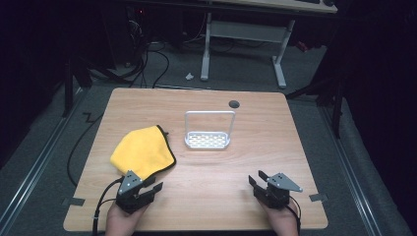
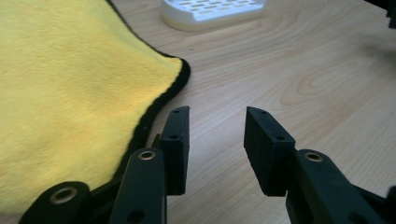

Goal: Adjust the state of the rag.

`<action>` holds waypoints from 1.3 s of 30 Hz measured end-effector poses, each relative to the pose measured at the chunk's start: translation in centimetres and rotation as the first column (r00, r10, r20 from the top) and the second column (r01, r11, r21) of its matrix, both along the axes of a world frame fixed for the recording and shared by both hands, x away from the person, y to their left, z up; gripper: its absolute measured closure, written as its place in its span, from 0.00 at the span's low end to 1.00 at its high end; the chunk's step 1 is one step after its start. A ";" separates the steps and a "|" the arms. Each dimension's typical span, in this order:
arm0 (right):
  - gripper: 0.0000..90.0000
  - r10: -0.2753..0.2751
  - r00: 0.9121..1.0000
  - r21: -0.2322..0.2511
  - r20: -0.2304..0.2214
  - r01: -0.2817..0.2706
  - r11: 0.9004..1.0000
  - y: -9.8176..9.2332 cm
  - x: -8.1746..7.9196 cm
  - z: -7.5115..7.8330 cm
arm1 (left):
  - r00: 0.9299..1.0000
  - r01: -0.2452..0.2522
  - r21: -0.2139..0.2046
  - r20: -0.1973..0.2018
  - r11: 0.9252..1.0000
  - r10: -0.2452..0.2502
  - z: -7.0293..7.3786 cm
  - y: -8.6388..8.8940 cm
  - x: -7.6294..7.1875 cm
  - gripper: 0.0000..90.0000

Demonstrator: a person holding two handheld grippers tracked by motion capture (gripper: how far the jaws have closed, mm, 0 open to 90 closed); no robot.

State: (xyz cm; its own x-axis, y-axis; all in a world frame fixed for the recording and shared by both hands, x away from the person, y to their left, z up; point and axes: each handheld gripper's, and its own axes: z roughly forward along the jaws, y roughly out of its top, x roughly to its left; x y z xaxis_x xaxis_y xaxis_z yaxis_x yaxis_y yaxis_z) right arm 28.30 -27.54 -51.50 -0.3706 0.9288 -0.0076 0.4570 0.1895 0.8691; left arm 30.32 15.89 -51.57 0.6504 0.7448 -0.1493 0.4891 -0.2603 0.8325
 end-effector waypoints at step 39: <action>0.62 0.008 1.000 -0.007 0.002 -0.008 1.000 0.4 -0.2 -0.1 | 0.997 -0.052 0.131 0.065 0.990 0.044 0.8 0.1 1.7 0.57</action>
State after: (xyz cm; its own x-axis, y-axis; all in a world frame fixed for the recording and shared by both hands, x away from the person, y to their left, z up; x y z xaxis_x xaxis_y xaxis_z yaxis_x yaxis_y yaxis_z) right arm 28.06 -27.13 -51.56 -0.3779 0.9257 -0.0150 0.4536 0.1993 0.8686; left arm 32.06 15.95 -50.73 0.6185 0.7857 -0.0082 0.4527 -0.3478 0.8211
